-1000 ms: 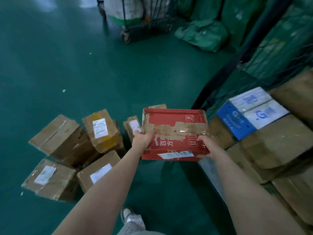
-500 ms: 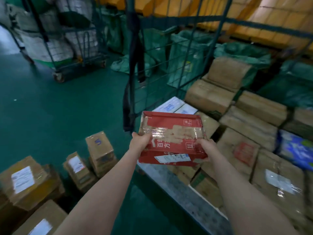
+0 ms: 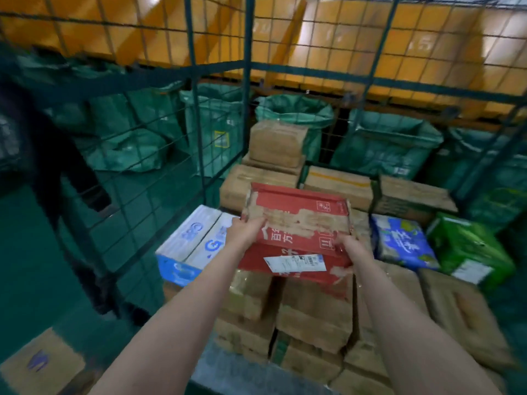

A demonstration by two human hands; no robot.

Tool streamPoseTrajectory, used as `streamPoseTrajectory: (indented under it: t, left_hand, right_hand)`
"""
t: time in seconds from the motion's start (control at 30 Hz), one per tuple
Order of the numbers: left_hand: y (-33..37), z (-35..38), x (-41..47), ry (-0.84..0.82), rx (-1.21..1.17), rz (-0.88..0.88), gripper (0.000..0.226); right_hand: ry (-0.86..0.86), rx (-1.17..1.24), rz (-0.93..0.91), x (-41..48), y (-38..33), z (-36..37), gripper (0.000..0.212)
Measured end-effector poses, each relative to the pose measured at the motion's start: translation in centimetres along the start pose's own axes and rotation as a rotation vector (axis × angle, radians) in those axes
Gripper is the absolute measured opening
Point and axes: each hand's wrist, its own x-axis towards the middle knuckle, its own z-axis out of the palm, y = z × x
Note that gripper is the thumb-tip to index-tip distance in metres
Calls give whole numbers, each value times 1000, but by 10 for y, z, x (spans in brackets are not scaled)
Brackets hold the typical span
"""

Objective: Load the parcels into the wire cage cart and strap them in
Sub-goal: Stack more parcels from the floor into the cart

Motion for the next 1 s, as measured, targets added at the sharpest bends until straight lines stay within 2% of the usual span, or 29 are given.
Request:
streamPoseTrajectory:
  t: [0.1,0.23,0.27,0.4,0.5,0.6,0.73,0.87,1.0]
  left_hand:
    - [28,27,47,-67,23,16,90]
    - [68,54,89,-131,58,60,55]
    - [75,59,98,-150,56,72,56]
    - [97,93,158,-235,30,105,84]
    - [112,113,184,-280,20,105,72]
    - [132,128,201,-298,15,129,64]
    - [160,155,231,-280,-7,143,56]
    - [182,191,274,-215,-14,140,62]
    - [201,227,317,-145,-36,161,58]
  right_hand:
    - [117,22,-33,17,-31,-8,47]
    - [202,60,-43,66,-62,-13,51]
    - [230,51,-46,74,-67,-13,54]
    - [301,56,-65,118,-93,-15,51]
    - [330,79,-44,141,-108,-19,57]
    - [339,106,-69,171,-120,-23,54]
    - [384,103,-89,209,-141,-26,48]
    - [390,65,-105,263,-166,-32,43]
    - [381,50,-153,324,-187,-34,42]
